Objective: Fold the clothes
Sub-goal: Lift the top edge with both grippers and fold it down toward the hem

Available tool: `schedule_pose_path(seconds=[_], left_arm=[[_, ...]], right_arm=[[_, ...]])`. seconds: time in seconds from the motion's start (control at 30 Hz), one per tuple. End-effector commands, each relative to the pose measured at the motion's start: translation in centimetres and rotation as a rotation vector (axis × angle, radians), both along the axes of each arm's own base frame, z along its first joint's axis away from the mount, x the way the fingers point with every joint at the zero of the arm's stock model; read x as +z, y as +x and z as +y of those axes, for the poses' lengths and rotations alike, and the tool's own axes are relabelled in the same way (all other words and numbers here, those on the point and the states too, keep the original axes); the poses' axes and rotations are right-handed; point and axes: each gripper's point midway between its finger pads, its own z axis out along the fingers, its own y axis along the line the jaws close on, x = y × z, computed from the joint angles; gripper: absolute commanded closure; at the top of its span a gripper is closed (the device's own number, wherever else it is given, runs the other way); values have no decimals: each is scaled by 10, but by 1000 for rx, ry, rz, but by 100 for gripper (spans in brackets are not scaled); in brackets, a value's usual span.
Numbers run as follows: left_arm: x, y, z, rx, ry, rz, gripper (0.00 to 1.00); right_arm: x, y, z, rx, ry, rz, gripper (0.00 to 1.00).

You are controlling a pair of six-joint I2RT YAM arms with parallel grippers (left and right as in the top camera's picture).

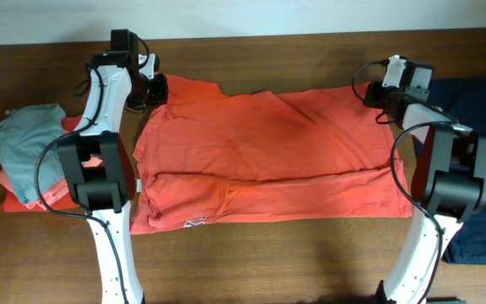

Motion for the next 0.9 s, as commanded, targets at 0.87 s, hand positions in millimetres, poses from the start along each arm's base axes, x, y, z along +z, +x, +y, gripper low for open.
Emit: schedule_pose_path(seconds=[0.87], left_arm=[[107,-54,40,49,9,28,100]], right_arm=[[121,-79,-36,-124,41,392,96]])
